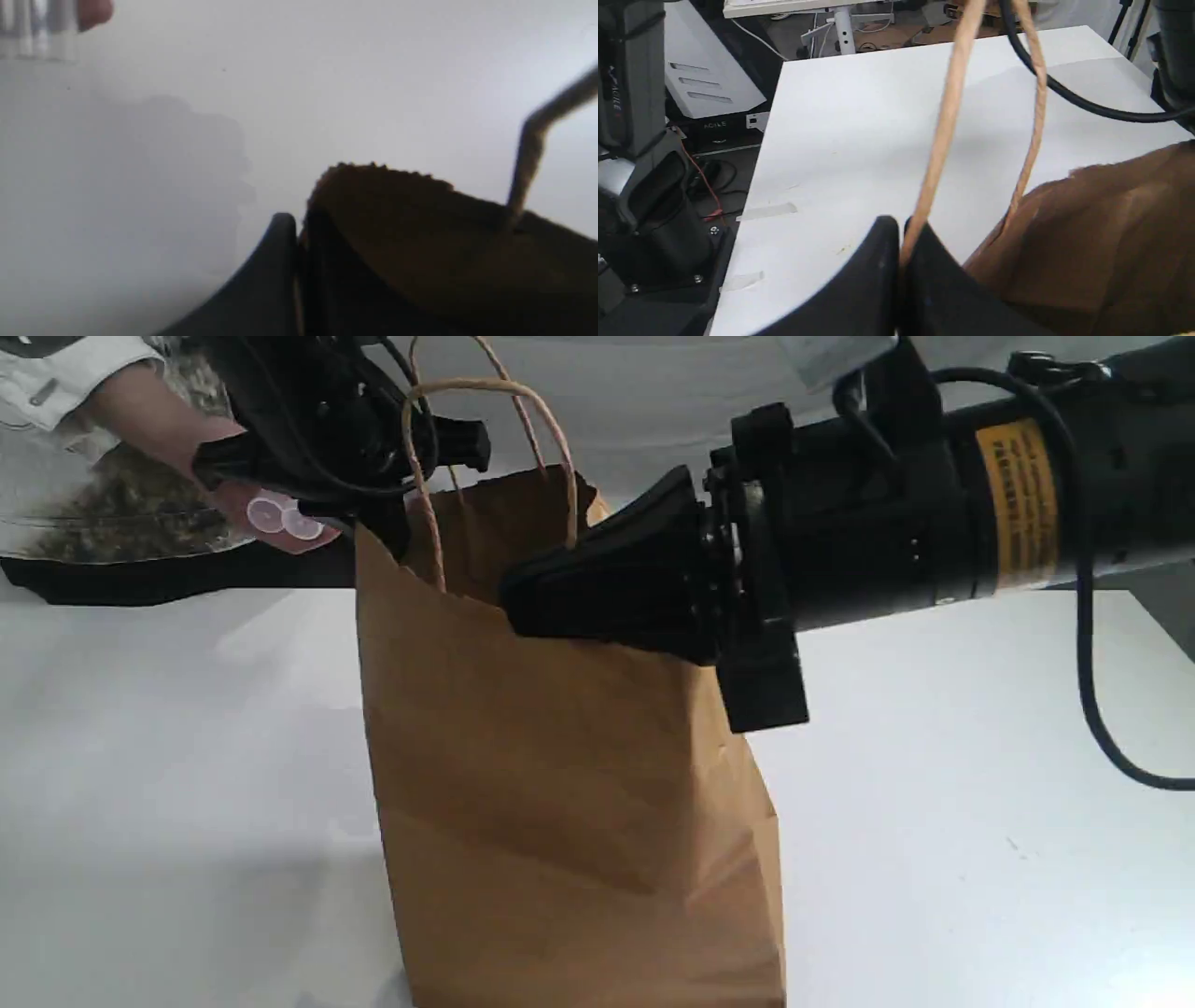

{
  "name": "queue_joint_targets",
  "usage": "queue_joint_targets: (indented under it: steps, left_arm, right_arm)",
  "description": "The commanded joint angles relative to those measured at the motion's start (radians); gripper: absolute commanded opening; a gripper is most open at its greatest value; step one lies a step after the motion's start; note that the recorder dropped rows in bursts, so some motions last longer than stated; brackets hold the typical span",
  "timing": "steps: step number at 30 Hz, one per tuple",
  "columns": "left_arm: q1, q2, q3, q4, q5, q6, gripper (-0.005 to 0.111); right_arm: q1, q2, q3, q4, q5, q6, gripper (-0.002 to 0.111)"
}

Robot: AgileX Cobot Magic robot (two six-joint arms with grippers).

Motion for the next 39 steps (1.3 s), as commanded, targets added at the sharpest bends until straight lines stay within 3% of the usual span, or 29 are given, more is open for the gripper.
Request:
queue_joint_targets:
  steps: [1,7,19,27,39]
  left_arm:
    - [0.028,-0.024,0.076,-0.033,-0.004,-0.017,0.0]
    - [0.043,-0.026,0.113,-0.058,-0.004,-0.01,0.0]
    - [0.044,-0.026,0.113,-0.055,-0.004,0.018,0.0]
    - [0.075,-0.026,0.113,-0.078,-0.004,0.017,0.0]
    - [0.075,-0.026,0.113,-0.063,-0.004,0.042,0.0]
  right_arm:
    - [0.001,-0.011,-0.041,0.015,0.035,0.036,0.0]
    - [-0.003,-0.009,-0.136,0.015,0.085,0.082,0.0]
    - [-0.003,0.072,-0.139,0.015,0.161,0.125,0.0]
    - [-0.003,0.078,-0.139,0.015,0.32,0.099,0.0]
    - [-0.003,0.078,-0.139,0.015,0.326,0.083,0.0]
